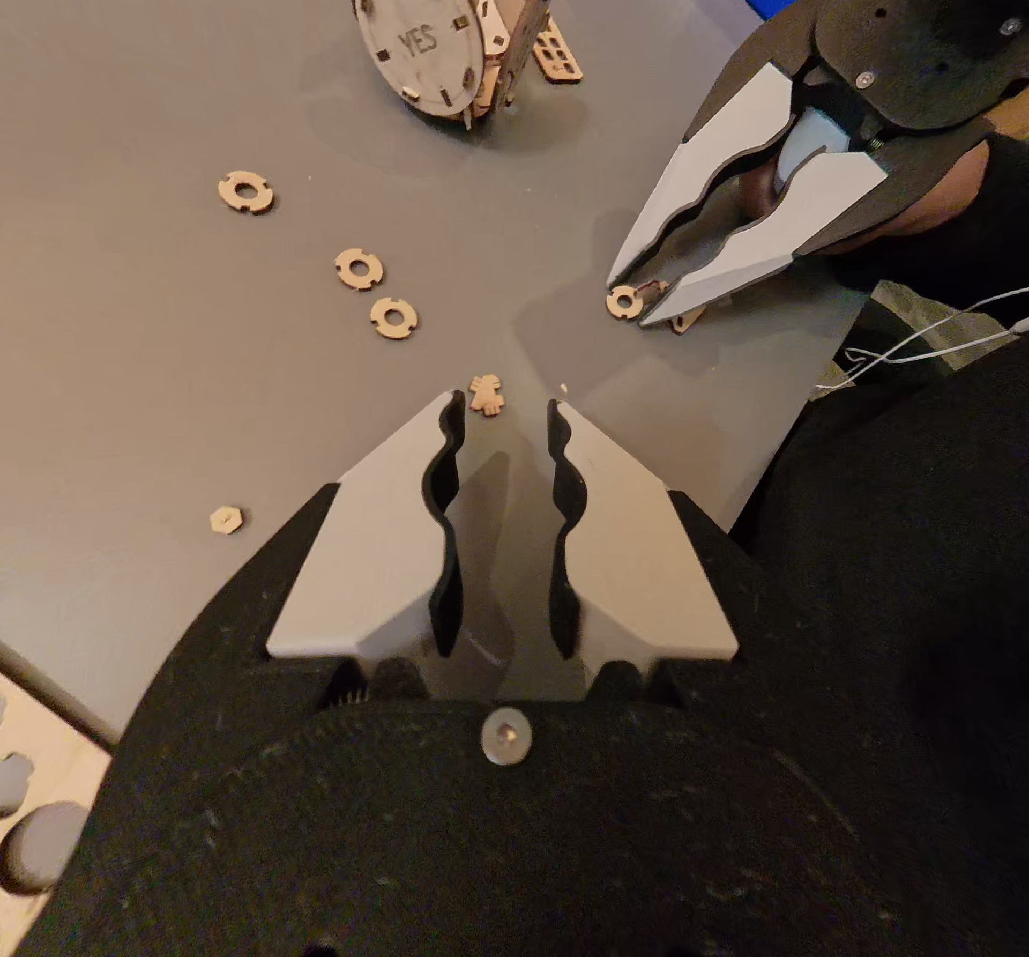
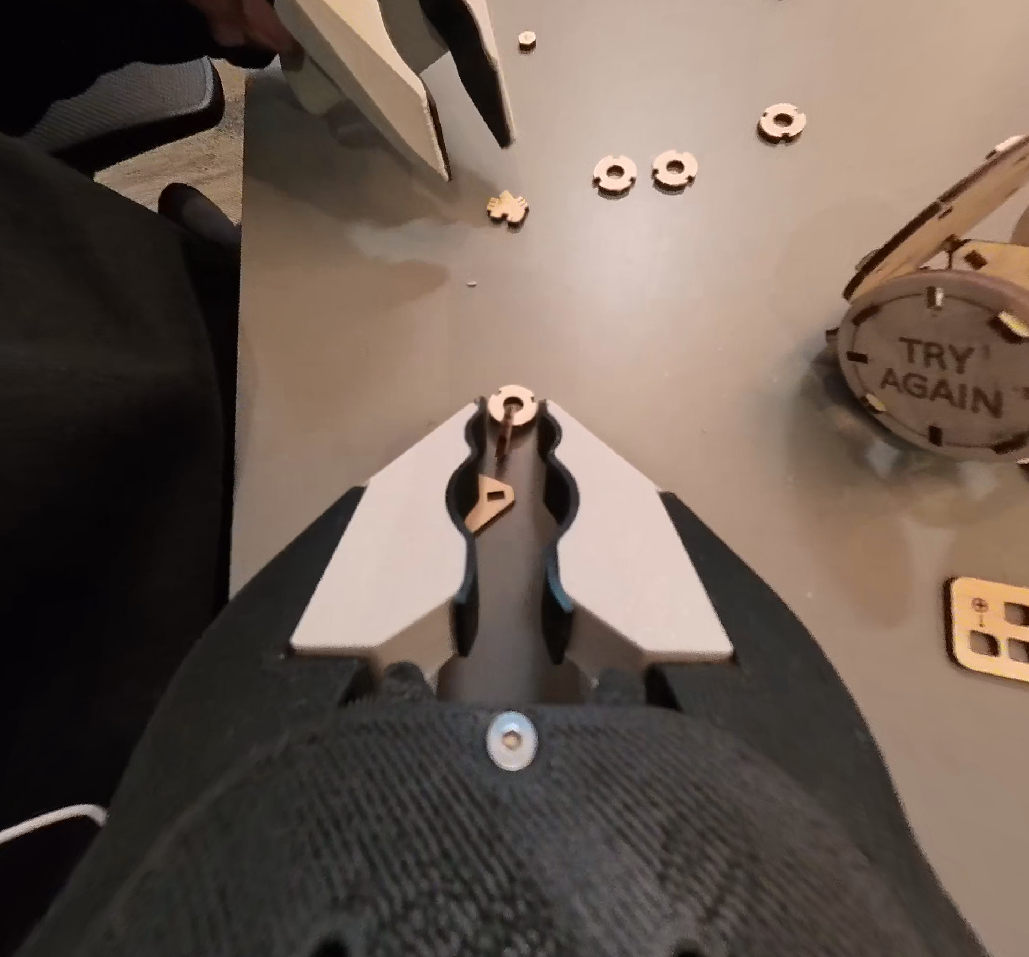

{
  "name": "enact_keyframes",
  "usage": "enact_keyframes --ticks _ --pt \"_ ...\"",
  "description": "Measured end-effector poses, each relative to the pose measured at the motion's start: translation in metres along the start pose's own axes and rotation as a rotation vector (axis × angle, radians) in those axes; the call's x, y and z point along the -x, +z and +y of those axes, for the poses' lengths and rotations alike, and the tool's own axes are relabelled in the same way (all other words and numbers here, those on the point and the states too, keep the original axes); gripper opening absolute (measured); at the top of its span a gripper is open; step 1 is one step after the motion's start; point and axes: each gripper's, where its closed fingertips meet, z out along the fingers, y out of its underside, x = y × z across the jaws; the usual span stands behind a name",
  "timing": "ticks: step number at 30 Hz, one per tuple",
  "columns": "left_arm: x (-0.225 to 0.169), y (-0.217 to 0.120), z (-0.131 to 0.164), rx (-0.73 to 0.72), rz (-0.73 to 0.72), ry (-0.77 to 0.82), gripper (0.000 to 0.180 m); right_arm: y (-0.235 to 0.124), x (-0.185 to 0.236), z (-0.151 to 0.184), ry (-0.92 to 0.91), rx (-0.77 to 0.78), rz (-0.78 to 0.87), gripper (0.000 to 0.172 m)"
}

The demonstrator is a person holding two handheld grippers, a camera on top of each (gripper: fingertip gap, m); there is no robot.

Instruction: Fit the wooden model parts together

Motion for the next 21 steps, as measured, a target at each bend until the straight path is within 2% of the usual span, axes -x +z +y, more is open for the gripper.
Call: enact_keyframes --ticks 4,10,14,21 --pt "0.004 -0.001 0.004 0.007 -0.014 -0.007 0.028 0.000 -0.001 -0.001 0.002 -0.003 -0.002 0.015" --pt "0.008 0.008 0.010 0.049 -0.051 0.028 0.028 -0.006 0.004 -0.020 0.057 -0.118 -0.036 0.015" --pt "0.007 0.014 0.009 0.054 -0.067 0.045 0.027 -0.007 0.005 -0.022 0.065 -0.133 -0.034 0.015" --pt "0.014 0.018 0.005 0.075 -0.051 -0.070 0.007 -0.006 0.006 -0.021 0.056 -0.129 -0.031 0.015"
